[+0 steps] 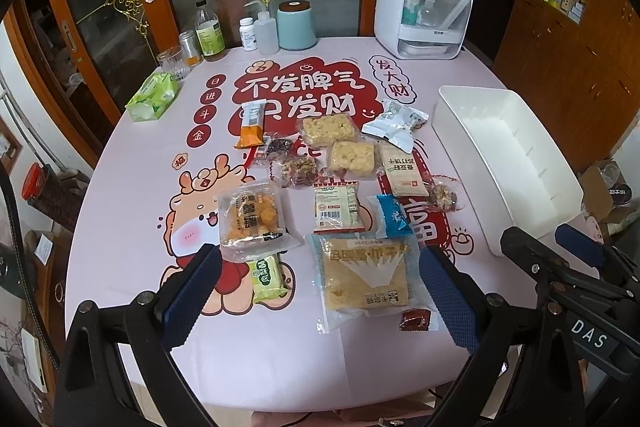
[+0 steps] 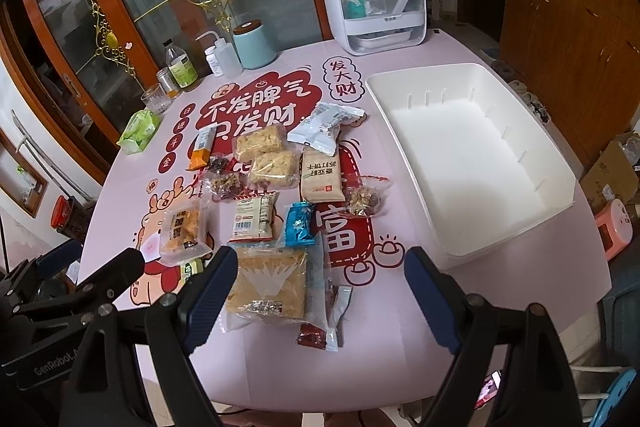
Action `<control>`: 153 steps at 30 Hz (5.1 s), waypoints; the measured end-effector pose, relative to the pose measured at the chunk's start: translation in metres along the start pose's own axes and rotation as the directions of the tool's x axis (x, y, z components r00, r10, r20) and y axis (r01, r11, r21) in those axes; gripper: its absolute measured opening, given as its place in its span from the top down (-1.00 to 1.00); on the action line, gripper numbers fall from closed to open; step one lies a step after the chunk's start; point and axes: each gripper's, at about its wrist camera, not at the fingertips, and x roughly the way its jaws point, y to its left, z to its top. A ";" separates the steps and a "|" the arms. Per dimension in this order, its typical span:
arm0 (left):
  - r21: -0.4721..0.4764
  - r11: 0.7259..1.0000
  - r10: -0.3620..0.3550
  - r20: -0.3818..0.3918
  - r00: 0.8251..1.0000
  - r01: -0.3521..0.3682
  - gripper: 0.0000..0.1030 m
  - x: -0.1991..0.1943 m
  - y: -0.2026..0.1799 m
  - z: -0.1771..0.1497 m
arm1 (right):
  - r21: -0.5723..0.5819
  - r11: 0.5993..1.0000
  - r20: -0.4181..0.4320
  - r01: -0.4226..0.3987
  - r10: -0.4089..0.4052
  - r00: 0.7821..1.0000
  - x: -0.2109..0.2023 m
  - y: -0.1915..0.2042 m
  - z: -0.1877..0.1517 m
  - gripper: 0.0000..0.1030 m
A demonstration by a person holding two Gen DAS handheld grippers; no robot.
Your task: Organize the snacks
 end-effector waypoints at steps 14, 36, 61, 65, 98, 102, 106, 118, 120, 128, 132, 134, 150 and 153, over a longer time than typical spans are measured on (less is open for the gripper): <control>0.019 1.000 -0.013 0.013 1.000 0.013 -0.92 -0.002 0.017 0.011 | -0.001 0.998 0.025 0.057 -0.057 0.998 -0.009 0.027 0.010 -0.67; 0.051 0.993 -0.106 0.024 0.994 0.105 -0.92 -0.001 0.094 0.038 | -0.003 0.987 -0.017 0.159 -0.159 0.987 -0.002 0.101 0.008 -0.67; 0.114 0.959 -0.225 -0.260 0.939 0.261 -0.92 0.139 0.167 0.018 | 0.156 0.984 -0.315 0.083 -0.031 0.949 0.132 0.098 -0.051 -0.67; 0.084 0.954 -0.250 -0.304 0.919 0.287 -0.92 0.168 0.158 0.024 | 0.177 0.980 -0.339 0.093 -0.028 0.940 0.158 0.089 -0.055 -0.67; -0.016 0.999 -0.048 -0.555 0.831 0.047 -0.92 0.293 0.095 0.021 | -0.005 0.998 -0.362 0.057 -0.055 0.931 0.196 0.042 -0.036 -0.77; -0.002 0.999 -0.035 -0.555 0.831 0.041 -0.92 0.292 0.092 0.014 | 0.078 0.996 -0.404 -0.031 0.060 0.913 0.207 0.021 -0.038 -1.00; -0.004 1.000 -0.028 -0.560 0.828 0.031 -0.92 0.291 0.093 0.012 | -0.048 0.998 -0.410 -0.051 0.027 0.912 0.209 0.033 -0.040 -1.00; 0.022 0.998 -0.046 -0.515 0.856 0.067 -0.49 0.277 0.082 0.020 | 0.036 0.984 -0.411 -0.174 0.173 0.895 0.198 0.043 -0.019 0.53; 0.026 0.996 -0.058 -0.504 0.862 0.083 -0.39 0.270 0.080 0.020 | 0.031 0.984 -0.401 -0.177 0.174 0.900 0.193 0.048 -0.019 0.57; -0.017 0.985 -0.158 -0.467 0.870 0.171 -0.23 0.228 0.095 0.026 | -0.007 0.989 -0.328 -0.148 0.138 0.935 0.152 0.071 -0.014 0.58; 0.015 0.978 -0.183 -0.399 0.898 0.206 -0.23 0.193 0.102 0.042 | -0.019 0.994 -0.260 -0.108 0.099 0.960 0.124 0.084 -0.005 0.58; 0.045 0.974 -0.192 -0.344 0.919 0.220 -0.23 0.173 0.105 0.051 | -0.027 0.996 -0.219 -0.083 0.075 0.973 0.107 0.090 0.000 0.59; 0.198 0.937 -0.267 -0.125 0.956 0.288 -0.24 0.082 0.071 0.077 | 0.047 0.995 0.019 0.086 -0.087 0.996 0.026 0.047 0.028 0.58; 0.207 0.939 -0.255 -0.108 0.961 0.273 -0.25 0.075 0.041 0.080 | 0.103 0.989 0.055 0.104 -0.110 0.992 0.017 0.004 0.037 0.58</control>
